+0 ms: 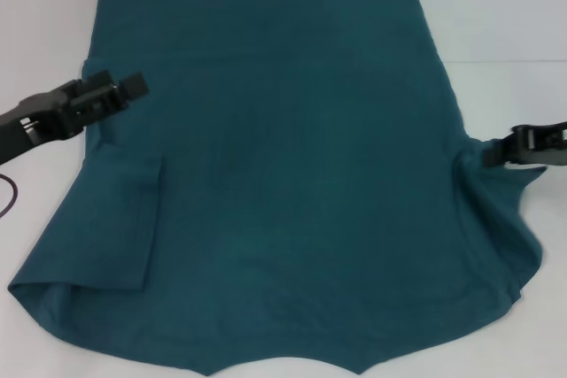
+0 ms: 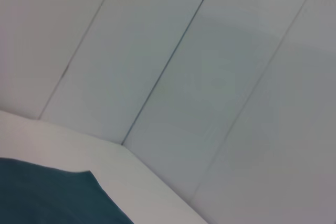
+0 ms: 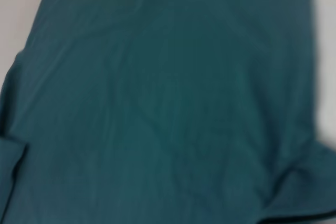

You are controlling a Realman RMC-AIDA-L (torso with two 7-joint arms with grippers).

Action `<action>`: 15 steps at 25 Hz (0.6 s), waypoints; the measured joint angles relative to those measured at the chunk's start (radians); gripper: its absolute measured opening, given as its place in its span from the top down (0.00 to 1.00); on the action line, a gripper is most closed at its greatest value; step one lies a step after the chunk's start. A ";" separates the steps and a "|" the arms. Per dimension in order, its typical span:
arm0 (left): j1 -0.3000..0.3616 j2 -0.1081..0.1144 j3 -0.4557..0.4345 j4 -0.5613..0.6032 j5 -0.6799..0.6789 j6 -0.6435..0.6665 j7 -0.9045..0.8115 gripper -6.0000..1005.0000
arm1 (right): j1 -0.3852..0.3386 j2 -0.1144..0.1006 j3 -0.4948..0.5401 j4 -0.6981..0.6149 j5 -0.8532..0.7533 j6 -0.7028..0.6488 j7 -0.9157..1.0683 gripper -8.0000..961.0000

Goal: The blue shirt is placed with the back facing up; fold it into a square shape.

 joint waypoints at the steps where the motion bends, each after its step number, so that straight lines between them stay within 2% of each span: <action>1: 0.001 0.000 -0.003 -0.001 -0.003 -0.001 0.000 0.10 | 0.006 0.009 -0.010 0.000 0.000 0.002 0.000 0.99; 6: 0.004 0.000 -0.038 -0.011 -0.013 -0.002 -0.001 0.10 | 0.050 0.046 -0.056 0.013 -0.001 0.012 0.003 0.99; 15: 0.016 0.000 -0.073 -0.020 -0.044 0.000 0.002 0.10 | 0.091 0.056 -0.059 0.063 0.002 0.023 0.059 0.99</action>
